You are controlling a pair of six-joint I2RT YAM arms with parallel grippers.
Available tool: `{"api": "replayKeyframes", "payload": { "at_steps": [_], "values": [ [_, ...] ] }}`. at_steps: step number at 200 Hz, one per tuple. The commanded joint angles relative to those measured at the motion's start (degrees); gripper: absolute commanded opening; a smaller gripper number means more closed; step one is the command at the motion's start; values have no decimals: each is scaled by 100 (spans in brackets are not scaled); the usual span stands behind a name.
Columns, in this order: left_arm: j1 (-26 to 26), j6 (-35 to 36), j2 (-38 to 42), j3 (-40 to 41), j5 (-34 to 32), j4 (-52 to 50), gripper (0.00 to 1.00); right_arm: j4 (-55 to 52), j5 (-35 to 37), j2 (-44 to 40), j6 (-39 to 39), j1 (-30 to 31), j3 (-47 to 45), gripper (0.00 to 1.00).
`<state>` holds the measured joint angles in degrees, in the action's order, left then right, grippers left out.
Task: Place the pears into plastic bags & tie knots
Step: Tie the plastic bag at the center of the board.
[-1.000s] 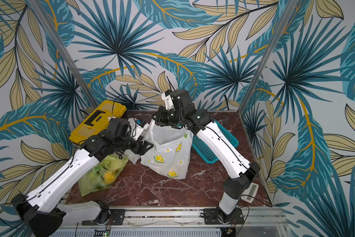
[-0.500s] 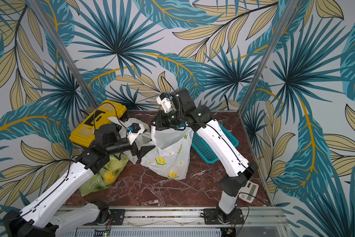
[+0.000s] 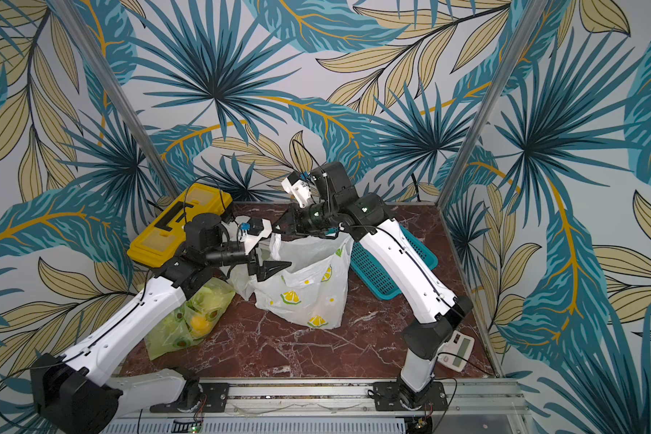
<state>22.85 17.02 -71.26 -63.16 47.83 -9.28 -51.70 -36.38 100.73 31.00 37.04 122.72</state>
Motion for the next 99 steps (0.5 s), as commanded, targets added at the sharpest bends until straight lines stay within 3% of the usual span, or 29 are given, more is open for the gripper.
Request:
{"api": "replayKeyframes", "payload": {
  "at_steps": [1,25,71,99],
  "values": [
    [-52,-167,-168,-256,636,326,93,475,-288,-115,159,-27,-236,0],
    [-53,-365,-318,-149,1204,333,79,688,-301,-115,302,-128,-298,0],
    [-136,-387,-201,82,1198,436,57,981,-406,-55,494,-221,-353,0],
    [-217,-607,-348,40,1147,436,35,1169,-385,-62,614,-254,-471,0]
  ]
}}
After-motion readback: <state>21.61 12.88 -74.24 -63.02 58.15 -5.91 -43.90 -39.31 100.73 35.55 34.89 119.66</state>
